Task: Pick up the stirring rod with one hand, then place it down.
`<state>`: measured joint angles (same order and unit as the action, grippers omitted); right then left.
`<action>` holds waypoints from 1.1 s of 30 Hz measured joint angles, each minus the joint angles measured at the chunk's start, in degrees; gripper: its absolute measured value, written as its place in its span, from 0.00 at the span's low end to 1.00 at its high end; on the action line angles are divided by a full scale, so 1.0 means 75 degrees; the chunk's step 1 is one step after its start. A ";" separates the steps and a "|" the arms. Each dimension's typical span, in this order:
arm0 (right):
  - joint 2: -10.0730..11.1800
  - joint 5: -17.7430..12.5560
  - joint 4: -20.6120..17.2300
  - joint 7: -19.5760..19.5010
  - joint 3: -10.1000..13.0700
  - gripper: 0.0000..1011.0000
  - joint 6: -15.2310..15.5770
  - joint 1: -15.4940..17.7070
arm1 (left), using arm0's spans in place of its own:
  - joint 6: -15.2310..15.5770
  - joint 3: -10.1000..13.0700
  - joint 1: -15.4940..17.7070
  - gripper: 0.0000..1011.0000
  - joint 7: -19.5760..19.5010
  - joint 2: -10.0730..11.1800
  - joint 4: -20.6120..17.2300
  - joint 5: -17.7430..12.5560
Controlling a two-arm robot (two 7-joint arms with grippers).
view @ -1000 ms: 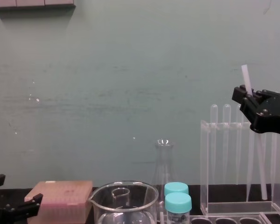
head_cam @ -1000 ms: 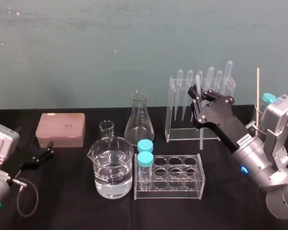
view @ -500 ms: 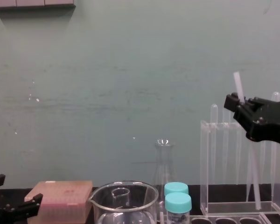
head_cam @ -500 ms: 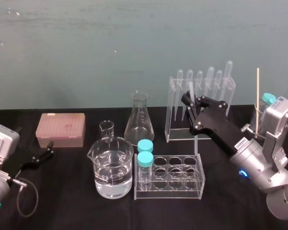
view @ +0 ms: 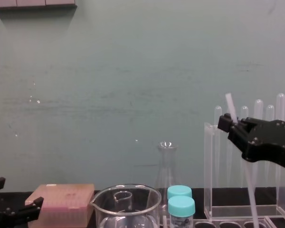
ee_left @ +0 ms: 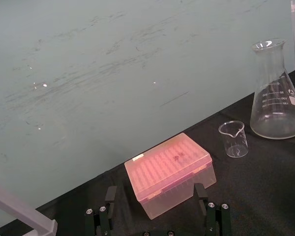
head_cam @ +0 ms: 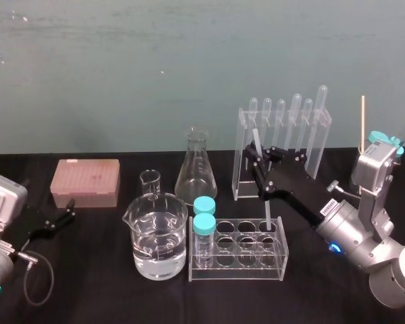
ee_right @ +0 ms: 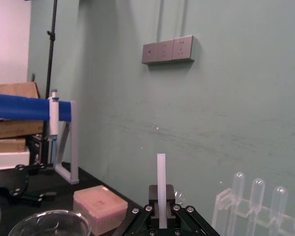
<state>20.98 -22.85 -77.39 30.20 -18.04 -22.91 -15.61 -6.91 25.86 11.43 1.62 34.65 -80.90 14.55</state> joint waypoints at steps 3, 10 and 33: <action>-0.0055 -0.0007 0.0182 0.0181 -0.0014 0.07 0.0004 -0.0078 | 0.0000 0.0000 0.0000 0.99 0.0000 0.0000 0.0000 0.0000; -0.0151 -0.0034 0.0608 0.0559 -0.0092 0.07 -0.0047 -0.0274 | 0.0000 0.0000 0.0000 0.99 0.0000 0.0000 0.0000 0.0000; -0.0166 0.0157 0.1076 0.0710 -0.0271 0.07 0.0017 -0.0415 | 0.0000 0.0000 0.0000 0.99 0.0000 0.0000 0.0000 0.0000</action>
<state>19.73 -21.67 -69.32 35.53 -20.07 -22.78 -18.72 -6.91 25.86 11.43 1.62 34.64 -80.90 14.55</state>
